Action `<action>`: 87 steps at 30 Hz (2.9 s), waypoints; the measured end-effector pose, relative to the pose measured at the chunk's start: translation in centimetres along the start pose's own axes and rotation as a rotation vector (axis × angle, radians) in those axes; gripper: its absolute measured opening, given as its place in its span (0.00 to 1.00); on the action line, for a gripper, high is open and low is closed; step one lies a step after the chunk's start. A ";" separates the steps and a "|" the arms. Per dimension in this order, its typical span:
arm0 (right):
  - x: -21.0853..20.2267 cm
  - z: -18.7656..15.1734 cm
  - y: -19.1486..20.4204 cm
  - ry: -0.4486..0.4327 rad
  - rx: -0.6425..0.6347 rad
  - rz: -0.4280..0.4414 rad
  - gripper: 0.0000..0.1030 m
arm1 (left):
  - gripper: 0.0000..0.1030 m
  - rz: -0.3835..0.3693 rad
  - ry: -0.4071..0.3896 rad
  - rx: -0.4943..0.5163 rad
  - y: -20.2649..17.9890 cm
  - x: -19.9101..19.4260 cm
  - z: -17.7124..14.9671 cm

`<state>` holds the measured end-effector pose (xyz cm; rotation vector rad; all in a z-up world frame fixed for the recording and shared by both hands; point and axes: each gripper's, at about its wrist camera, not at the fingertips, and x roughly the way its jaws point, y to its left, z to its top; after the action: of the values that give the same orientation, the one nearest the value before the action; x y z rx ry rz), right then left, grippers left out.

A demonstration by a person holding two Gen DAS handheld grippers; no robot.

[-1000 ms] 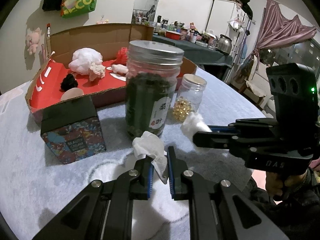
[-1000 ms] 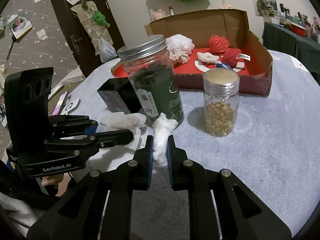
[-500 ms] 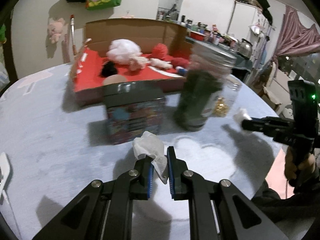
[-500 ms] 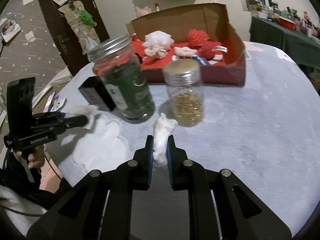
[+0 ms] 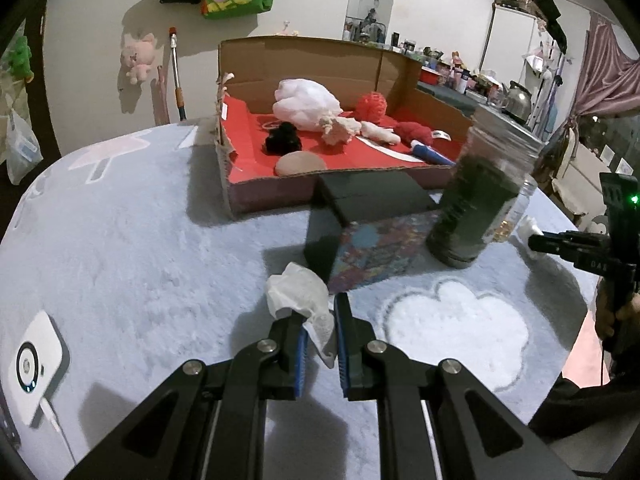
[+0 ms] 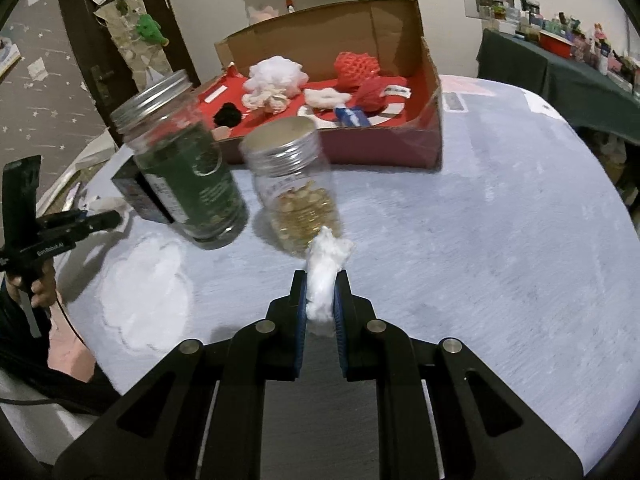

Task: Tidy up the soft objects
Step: 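Carry the white tissue and cotton wad over the box with both tools, then open both tools to drop the tissue and cotton into the box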

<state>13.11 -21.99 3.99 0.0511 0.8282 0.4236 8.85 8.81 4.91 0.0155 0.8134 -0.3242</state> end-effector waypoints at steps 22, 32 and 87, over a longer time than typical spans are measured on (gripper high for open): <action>2.0 7.1 -1.5 0.047 -0.209 -0.058 0.12 | 0.13 -0.021 0.013 0.176 1.8 1.8 5.9; 1.9 10.9 -1.9 0.044 -0.247 -0.006 0.12 | 0.13 -0.071 -0.001 0.285 0.5 2.4 10.5; 16.8 19.2 3.2 0.470 -0.246 0.081 0.14 | 0.26 -0.141 0.349 0.303 -6.1 16.1 17.2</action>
<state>35.93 -10.31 5.93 -0.2524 1.2320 0.6232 29.58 -3.80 5.94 0.3061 1.1064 -0.5871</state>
